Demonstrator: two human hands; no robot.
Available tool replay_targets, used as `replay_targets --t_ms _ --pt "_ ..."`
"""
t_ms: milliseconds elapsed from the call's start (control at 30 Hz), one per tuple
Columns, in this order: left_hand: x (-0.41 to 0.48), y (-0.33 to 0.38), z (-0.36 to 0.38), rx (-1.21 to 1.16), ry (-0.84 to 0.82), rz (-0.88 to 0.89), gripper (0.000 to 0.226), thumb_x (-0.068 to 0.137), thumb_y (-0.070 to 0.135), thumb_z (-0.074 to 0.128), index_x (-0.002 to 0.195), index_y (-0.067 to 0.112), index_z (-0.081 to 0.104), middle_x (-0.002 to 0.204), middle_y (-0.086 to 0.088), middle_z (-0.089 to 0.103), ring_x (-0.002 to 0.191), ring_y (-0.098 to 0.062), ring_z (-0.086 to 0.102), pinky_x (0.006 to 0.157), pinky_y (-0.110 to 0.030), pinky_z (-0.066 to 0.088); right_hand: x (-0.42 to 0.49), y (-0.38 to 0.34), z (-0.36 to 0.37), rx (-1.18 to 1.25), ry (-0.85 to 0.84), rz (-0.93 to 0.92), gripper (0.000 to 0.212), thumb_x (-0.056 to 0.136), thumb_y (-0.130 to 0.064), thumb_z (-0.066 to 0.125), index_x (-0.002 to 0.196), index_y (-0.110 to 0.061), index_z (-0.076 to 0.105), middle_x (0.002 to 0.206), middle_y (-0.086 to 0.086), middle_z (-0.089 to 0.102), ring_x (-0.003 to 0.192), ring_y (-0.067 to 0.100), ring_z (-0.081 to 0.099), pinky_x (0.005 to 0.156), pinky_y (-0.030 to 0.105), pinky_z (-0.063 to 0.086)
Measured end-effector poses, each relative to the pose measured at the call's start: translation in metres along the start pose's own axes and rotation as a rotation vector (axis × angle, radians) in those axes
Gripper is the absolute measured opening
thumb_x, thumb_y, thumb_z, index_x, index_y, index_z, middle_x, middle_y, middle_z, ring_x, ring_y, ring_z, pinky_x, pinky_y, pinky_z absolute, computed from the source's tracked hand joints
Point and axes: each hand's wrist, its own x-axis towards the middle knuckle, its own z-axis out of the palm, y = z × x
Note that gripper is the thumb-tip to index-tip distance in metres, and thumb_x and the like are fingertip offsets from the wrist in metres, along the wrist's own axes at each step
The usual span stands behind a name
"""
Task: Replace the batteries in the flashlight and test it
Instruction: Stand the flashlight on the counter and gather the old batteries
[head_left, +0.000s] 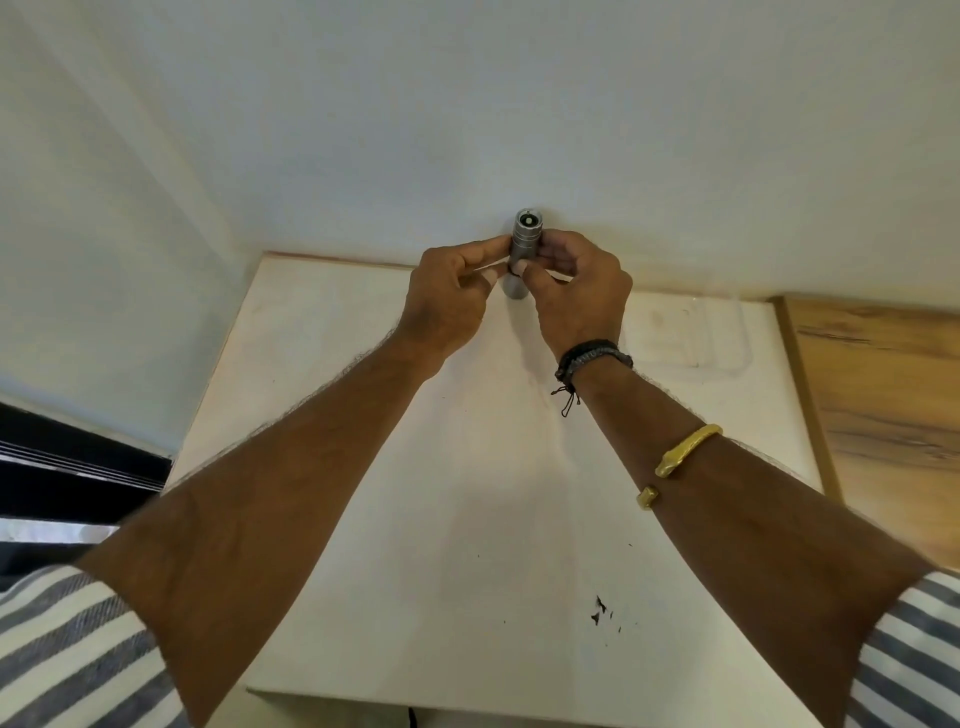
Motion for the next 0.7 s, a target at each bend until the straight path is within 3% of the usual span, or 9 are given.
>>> replay_targets --t_ms 233,367,433,533,700 --pt "-0.002 -0.003 0.000 0.013 -0.048 -0.032 0.056 0.093 -0.016 0.044 0.142 0.010 0.052 0.141 -0.002 0.059 0.131 -0.012 0.055 0.111 -0.031 0.043 0.000 -0.002 0.002 0.002 -0.007 -0.007 0.031 0.085 -0.010 0.077 0.116 -0.012 0.075 0.106 0.001 0.078 0.098 0.012 0.073 0.093 0.029 0.058" --pt "-0.009 0.000 0.004 -0.001 0.038 -0.103 0.047 0.098 -0.001 0.052 0.144 0.009 0.049 0.145 -0.003 0.055 0.130 -0.013 0.055 0.111 -0.034 0.043 -0.004 -0.008 -0.001 0.023 -0.006 -0.001 0.034 0.085 -0.010 0.076 0.119 -0.012 0.073 0.110 0.001 0.076 0.099 0.010 0.070 0.083 0.006 0.052" --pt "-0.018 0.005 0.007 -0.020 0.119 -0.137 0.044 0.099 0.010 0.057 0.143 0.011 0.051 0.144 -0.002 0.056 0.129 -0.012 0.056 0.111 -0.035 0.044 -0.010 -0.014 -0.006 0.040 0.004 0.011 0.037 0.085 -0.011 0.078 0.121 -0.012 0.071 0.114 0.001 0.075 0.101 0.011 0.069 0.085 0.011 0.053" --pt "-0.039 0.019 0.011 -0.029 0.227 -0.117 0.039 0.097 0.017 0.062 0.135 0.012 0.060 0.134 -0.001 0.065 0.121 -0.013 0.062 0.105 -0.036 0.050 -0.024 -0.025 -0.018 0.050 0.031 0.023 0.035 0.085 -0.013 0.079 0.119 -0.011 0.070 0.115 0.004 0.074 0.101 0.015 0.070 0.087 0.022 0.058" --pt "-0.086 0.039 0.020 -0.067 0.291 -0.091 0.026 0.093 0.016 0.066 0.117 0.014 0.071 0.108 0.002 0.075 0.099 -0.010 0.071 0.094 -0.039 0.057 -0.066 -0.037 -0.051 0.120 0.081 0.039 0.027 0.085 -0.007 0.076 0.112 -0.008 0.073 0.102 0.003 0.075 0.090 0.011 0.071 0.073 0.006 0.053"
